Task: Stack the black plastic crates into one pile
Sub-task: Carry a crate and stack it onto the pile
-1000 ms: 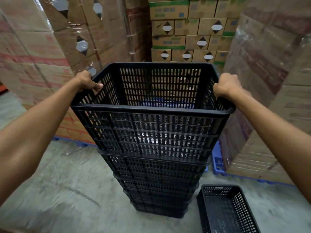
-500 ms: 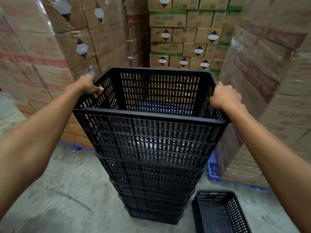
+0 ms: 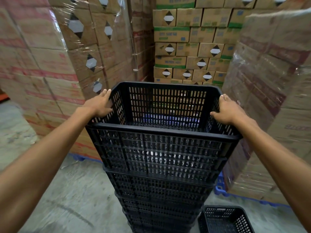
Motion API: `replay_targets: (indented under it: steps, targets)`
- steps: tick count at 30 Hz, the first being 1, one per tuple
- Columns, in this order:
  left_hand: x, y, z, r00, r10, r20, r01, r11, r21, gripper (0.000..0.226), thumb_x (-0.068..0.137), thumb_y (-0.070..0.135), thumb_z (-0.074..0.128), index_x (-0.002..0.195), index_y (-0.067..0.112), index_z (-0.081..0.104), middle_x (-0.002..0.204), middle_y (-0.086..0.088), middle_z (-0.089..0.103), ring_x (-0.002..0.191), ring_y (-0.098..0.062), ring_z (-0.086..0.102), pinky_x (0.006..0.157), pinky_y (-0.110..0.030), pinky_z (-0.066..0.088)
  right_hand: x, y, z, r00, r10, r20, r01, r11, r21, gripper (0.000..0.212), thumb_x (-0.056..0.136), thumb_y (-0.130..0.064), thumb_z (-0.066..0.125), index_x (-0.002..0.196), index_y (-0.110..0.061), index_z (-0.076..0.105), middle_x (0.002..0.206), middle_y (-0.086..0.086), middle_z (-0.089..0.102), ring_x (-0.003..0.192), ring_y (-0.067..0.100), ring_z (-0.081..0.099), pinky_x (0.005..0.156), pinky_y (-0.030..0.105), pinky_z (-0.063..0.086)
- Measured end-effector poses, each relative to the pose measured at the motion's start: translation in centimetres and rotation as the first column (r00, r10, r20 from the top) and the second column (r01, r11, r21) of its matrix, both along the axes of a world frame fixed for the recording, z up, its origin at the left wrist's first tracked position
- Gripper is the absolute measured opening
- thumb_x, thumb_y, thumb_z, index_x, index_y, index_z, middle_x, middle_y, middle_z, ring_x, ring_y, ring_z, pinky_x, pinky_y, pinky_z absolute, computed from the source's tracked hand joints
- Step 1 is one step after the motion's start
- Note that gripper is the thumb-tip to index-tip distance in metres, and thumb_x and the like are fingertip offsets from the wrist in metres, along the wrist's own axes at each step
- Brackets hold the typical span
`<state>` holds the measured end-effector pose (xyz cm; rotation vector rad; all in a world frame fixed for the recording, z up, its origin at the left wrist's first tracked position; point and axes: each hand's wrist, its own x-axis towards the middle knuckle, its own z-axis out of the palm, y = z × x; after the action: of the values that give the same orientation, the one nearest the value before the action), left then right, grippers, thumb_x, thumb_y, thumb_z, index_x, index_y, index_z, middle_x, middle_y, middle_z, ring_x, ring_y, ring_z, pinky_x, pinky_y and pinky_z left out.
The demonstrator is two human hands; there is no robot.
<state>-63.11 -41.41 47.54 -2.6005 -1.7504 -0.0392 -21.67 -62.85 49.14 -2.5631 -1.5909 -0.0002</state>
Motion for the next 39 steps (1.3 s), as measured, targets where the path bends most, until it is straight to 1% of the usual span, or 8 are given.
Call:
replay_targets:
  steps: [5,10,15,24,27,30,35,39]
  targets:
    - [0.3,0.8,-0.3,0.994,-0.036,0.099,0.036,0.999,-0.002,0.081,0.096,0.03,0.053,0.158,0.015,0.004,0.167,-0.004,-0.004,0.152,-0.027,0.019,0.121,-0.039,0.025,0.4,0.3,-0.1,1.0,0.021,0.002,-0.021,1.0,0.004,0.095,0.087,-0.044,0.062,0.154,-0.002,0.01,0.164,0.013,0.01,0.146,0.03,0.029,0.116,0.043,0.033]
    - [0.3,2.5,-0.4,0.993,-0.091,0.08,0.093,0.995,-0.026,0.061,0.101,0.021,0.041,0.157,0.014,0.018,0.167,0.0,-0.004,0.155,-0.024,0.008,0.123,-0.035,0.014,1.0,0.4,0.2,0.995,0.025,0.101,-0.028,0.999,0.028,0.1,0.075,-0.074,0.054,0.144,-0.003,0.035,0.152,0.014,0.04,0.13,0.036,0.05,0.103,0.046,0.046]
    - [0.1,2.9,-1.1,0.991,-0.089,0.103,0.094,0.995,-0.04,0.059,0.103,0.022,0.037,0.157,0.014,0.015,0.167,0.001,-0.004,0.155,-0.021,-0.002,0.125,-0.041,0.0,1.3,1.1,-0.5,0.993,0.025,0.115,-0.03,0.999,0.037,0.11,0.075,-0.081,0.044,0.149,-0.001,0.027,0.157,0.016,0.032,0.132,0.039,0.047,0.104,0.047,0.045]
    - [0.7,1.9,0.3,0.999,-0.052,0.012,0.053,0.991,-0.119,0.062,0.101,0.033,0.036,0.157,0.014,0.017,0.167,-0.001,-0.007,0.155,-0.026,0.002,0.123,-0.043,0.0,-0.3,0.1,0.9,0.999,-0.014,0.03,0.015,1.0,-0.004,0.128,0.061,-0.096,0.033,0.148,-0.001,0.03,0.153,0.018,0.037,0.132,0.038,0.046,0.106,0.045,0.042]
    - [1.7,0.3,1.9,0.998,-0.026,-0.06,0.02,0.996,-0.092,0.067,0.098,0.035,0.041,0.156,0.009,0.019,0.167,-0.012,0.003,0.154,-0.032,0.001,0.125,-0.046,0.007,-0.1,-0.3,2.8,0.986,-0.029,-0.162,0.019,0.998,-0.059,0.11,0.07,-0.088,0.041,0.144,-0.007,0.04,0.148,0.019,0.045,0.128,0.037,0.051,0.104,0.042,0.042]
    - [5.1,-2.8,4.4,0.992,-0.093,0.084,0.096,0.995,-0.039,0.069,0.098,0.031,0.043,0.157,0.01,0.014,0.166,-0.015,0.006,0.154,-0.035,0.0,0.124,-0.05,0.01,1.7,-1.9,3.9,0.916,-0.055,-0.398,0.045,0.998,-0.034,0.092,0.083,-0.077,0.04,0.148,-0.012,0.038,0.155,0.013,0.037,0.14,0.033,0.039,0.114,0.041,0.029]
    - [17.0,-12.1,11.0,0.819,-0.427,0.383,0.404,0.903,0.144,0.062,0.102,0.026,0.038,0.157,0.008,0.015,0.166,-0.01,0.01,0.155,-0.024,-0.002,0.123,-0.039,0.002,5.2,-8.3,2.4,0.948,-0.135,-0.288,0.17,0.98,0.1,0.064,0.101,-0.05,0.031,0.144,-0.004,0.041,0.153,0.018,0.039,0.141,0.037,0.037,0.11,0.039,0.03]
    - [27.6,-21.0,13.2,0.675,-0.619,0.402,0.608,0.775,0.173,0.06,0.103,0.023,0.037,0.158,0.013,0.015,0.167,-0.008,0.009,0.155,-0.022,0.0,0.124,-0.039,0.004,7.5,-14.9,-0.8,0.928,-0.229,-0.296,0.274,0.954,0.124,0.046,0.101,-0.04,0.037,0.119,-0.001,0.054,0.137,0.027,0.053,0.127,0.042,0.048,0.094,0.038,0.037]
